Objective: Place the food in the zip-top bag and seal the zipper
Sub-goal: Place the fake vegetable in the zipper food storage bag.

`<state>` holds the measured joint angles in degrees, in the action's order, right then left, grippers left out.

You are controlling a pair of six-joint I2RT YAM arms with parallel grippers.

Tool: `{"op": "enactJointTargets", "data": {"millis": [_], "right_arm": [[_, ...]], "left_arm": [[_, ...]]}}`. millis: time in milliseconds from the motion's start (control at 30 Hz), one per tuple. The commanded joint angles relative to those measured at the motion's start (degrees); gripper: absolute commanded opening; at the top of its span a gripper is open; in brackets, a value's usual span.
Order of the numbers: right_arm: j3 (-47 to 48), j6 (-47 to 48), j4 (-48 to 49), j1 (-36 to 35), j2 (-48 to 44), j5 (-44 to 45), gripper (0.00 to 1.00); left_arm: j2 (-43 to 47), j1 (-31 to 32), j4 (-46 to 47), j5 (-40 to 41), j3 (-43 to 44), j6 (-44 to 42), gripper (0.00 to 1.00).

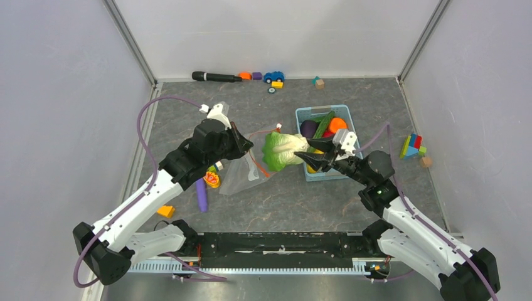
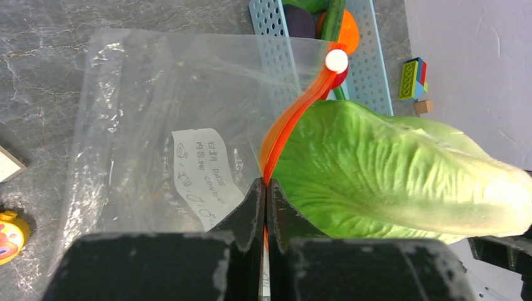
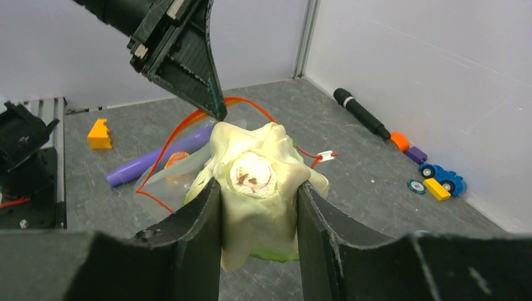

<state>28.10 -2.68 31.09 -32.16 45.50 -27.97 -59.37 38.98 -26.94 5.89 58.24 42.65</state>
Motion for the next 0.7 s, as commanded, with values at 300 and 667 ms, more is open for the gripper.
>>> {"op": "enactJointTargets", "data": {"millis": [300, 667], "right_arm": [[1.5, 6.0, 5.8, -0.3, 4.4, -20.2, 0.0], [2.4, -6.7, 17.5, -0.4, 13.4, -5.8, 0.0]], "left_arm": [[-3.4, 0.4, 5.9, -8.4, 2.8, 1.2, 0.02], [-3.5, 3.3, 5.3, -10.0, 4.0, -2.7, 0.02]]}}
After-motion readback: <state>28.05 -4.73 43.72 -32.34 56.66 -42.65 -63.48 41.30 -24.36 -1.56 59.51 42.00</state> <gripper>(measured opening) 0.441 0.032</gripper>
